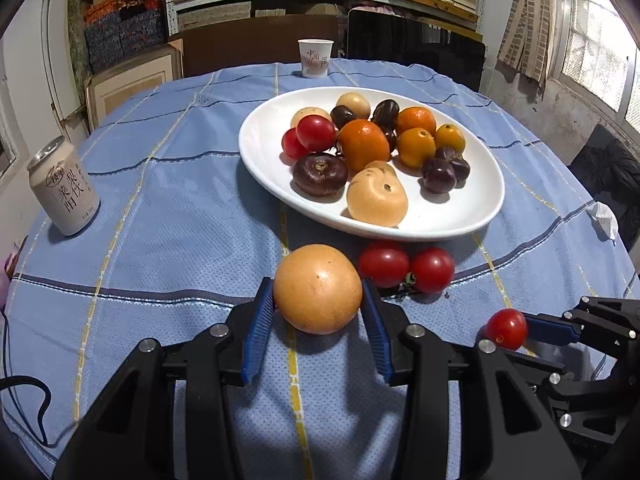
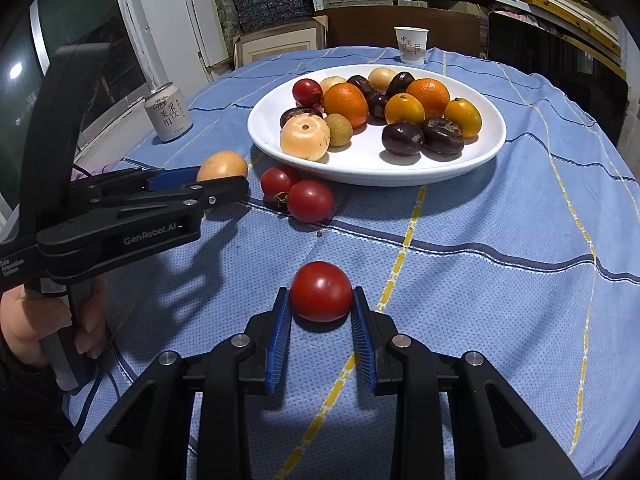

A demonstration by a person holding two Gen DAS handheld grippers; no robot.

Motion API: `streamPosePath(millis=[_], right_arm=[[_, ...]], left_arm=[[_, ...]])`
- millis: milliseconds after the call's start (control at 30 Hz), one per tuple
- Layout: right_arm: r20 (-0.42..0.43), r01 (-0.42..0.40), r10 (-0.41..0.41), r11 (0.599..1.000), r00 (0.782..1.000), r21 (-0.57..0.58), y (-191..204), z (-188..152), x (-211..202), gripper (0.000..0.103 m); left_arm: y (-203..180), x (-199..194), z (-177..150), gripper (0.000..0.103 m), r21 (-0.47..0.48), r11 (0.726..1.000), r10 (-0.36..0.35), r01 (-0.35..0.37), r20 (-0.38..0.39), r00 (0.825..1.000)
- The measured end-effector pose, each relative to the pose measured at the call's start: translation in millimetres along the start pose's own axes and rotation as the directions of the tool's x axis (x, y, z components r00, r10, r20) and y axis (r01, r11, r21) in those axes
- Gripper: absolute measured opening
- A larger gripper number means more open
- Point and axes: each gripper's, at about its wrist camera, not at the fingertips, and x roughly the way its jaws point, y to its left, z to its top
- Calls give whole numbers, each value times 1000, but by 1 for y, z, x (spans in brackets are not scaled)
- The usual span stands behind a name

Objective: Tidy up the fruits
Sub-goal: 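Grasp the large pale orange fruit with the left tool while the right tool holds the tomato, then carry both fruits onto the white plate and open both tools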

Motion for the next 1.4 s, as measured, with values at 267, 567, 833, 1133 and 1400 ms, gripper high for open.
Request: streamPosePath(millis=[267, 567, 833, 1133, 1400], right_arm=[[4, 3, -3, 1000, 1000, 1, -1, 0, -1, 32], [18, 19, -18, 1000, 1000, -3, -1, -4, -7, 32], [59, 52, -51, 999, 997, -15, -9, -1, -29, 31], [204, 145, -130, 987, 970, -61, -42, 86, -72, 31], [132, 116, -100, 986, 986, -122, -48, 130, -36, 32]], left_arm=[[1, -12, -6, 43, -13, 1000, 1, -1, 11, 1000], [1, -25, -12, 43, -15, 1000, 0, 1, 22, 1000], [3, -46, -2, 43, -11, 1000, -18, 19, 55, 998], [-11, -50, 74, 43, 47, 998, -55, 51, 100, 993], [-9, -16, 96, 43, 22, 998, -69, 67, 66, 995]])
